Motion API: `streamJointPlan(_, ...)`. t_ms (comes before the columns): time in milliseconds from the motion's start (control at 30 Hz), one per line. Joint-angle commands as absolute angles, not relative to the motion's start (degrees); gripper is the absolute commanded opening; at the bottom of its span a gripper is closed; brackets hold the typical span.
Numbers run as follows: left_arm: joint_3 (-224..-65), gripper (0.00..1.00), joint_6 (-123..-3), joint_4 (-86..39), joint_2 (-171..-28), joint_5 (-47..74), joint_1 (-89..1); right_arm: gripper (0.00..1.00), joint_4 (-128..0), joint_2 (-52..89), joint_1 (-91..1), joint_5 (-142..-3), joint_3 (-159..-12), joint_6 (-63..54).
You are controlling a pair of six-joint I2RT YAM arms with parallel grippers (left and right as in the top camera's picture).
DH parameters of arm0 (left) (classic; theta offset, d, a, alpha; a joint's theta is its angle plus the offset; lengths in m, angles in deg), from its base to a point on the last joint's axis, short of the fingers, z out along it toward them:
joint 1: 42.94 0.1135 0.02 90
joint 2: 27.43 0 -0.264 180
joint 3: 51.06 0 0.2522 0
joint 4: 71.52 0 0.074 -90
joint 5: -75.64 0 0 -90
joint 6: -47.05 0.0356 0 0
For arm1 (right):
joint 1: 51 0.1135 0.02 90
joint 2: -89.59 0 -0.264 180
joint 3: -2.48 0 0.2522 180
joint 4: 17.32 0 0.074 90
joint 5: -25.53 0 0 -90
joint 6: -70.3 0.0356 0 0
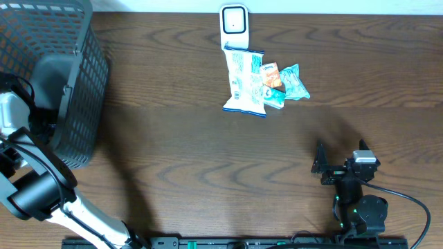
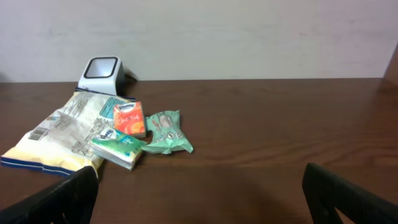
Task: Scan the item barcode
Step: 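Reach into the basket and grasp the green Zam-Buk tin, then carry the Zam-Buk tin to the scanner and release it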
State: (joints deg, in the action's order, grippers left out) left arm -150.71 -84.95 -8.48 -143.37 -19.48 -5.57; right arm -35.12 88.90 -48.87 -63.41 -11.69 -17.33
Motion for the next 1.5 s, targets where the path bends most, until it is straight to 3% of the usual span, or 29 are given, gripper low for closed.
streamJointPlan(0,-150.0,0.62,-85.0,-8.1,-144.2,-21.3,-5.3,0.99,-35.3,89.2,-48.6,-63.3,-11.6,-16.8)
streamJointPlan(67,-150.0,0.52,-83.3,-8.1,-144.2,-21.5,-5.3,0.99,-35.3,89.2,-48.6,-63.3,-11.6,-16.8)
streamJointPlan(167,-149.6,0.52,-82.6,-8.1,-144.2,-23.0,-5.3,0.99,-35.3,89.2,-48.6,-63.3,-11.6,-16.8)
streamJointPlan(200,-149.2,0.59,-82.7,-8.1,-144.3,-23.9,-5.3,0.99,-35.3,89.2,-48.6,-63.3,-11.6,-16.8)
streamJointPlan(267,-148.4,0.83,-82.7,-8.9,-144.2,-24.3,-5.3,0.99,-35.3,89.2,-48.6,-63.3,-11.6,-16.8)
streamJointPlan(433,-146.6,0.95,-82.6,-11.6,-144.2,-24.2,-5.3,0.99,-35.3,89.2,-48.6,-63.3,-11.6,-16.8)
streamJointPlan(500,-146.3,0.95,-82.7,-12.2,-144.2,-24.2,-5.3,0.99,-35.3,89.2,-48.6,-63.3,-11.6,-16.8)
streamJointPlan(800,-147.2,0.62,-78.9,-12.9,-144.0,-24.2,-5.3,0.99,-35.3,89.2,-48.6,-63.3,-11.6,-16.8)
streamJointPlan(1033,-148.5,0.53,-76.6,-13.1,-138.8,-24.0,-5.4,0.99,-35.3,89.2,-48.6,-63.3,-11.6,-16.8)
streamJointPlan(1167,-148.5,0.53,-76.6,-13.7,-131.4,-22.4,-5.4,0.99,-35.3,89.2,-48.6,-63.3,-11.6,-16.8)
streamJointPlan(1267,-148.5,0.53,-76.6,-18.1,-122.1,-8.1,-5.4,0.99,-35.3,89.2,-48.6,-63.3,-11.6,-16.8)
streamJointPlan(1467,-148.5,0.54,-79.8,-28.6,-108.2,8.1,-7.4,0.99,-35.3,89.2,-48.6,-63.3,-11.6,-16.8)
